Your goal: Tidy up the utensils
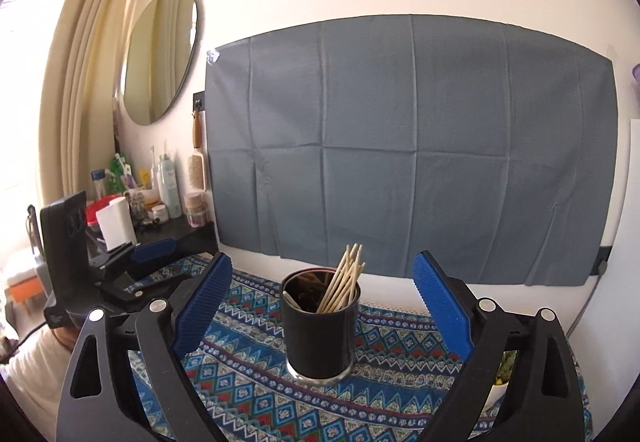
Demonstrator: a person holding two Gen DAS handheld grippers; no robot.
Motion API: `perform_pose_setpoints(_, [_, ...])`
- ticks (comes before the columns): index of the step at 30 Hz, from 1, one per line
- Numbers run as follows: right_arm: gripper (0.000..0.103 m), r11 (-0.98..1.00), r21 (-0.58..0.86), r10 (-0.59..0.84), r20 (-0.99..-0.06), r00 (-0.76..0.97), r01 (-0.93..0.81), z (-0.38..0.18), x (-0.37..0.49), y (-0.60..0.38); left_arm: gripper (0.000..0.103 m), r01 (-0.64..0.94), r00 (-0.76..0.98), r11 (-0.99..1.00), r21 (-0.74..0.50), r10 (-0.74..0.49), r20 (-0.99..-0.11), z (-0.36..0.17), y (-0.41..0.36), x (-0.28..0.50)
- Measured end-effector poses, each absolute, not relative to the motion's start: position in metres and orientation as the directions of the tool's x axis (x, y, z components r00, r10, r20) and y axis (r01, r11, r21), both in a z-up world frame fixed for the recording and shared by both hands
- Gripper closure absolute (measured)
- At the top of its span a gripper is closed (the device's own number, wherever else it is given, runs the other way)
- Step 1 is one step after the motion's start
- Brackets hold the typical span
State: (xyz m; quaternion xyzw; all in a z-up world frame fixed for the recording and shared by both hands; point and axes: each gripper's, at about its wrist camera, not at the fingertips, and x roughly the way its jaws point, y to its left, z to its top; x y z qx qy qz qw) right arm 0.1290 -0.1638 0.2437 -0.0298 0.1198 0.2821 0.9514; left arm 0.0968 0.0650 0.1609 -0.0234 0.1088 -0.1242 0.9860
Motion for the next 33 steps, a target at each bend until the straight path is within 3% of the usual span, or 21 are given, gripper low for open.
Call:
perform_pose_setpoints(11, [0.014,0.853,0.069,0.508,-0.336,0.793,-0.518,0.19,0.087,-0.173,0.006,0.238,0.926,0.97,-0.055,-0.244,-0.29,0.118,0.04,0.039])
perform_pose_setpoints(27, [0.013,0.893,0.057,0.421,-0.461,0.781,-0.447,0.098,0.038,-0.193,0.006,0.165,0.865,0.974,-0.153,-0.217,-0.453,0.052,0.022,0.001])
perform_pose_setpoints(33, [0.013,0.883,0.087,0.443,-0.483,0.756,-0.462,0.064,0.026,-0.193,0.006,0.15,0.864,0.975,-0.166,-0.211,-0.458,0.032,0.019,-0.021])
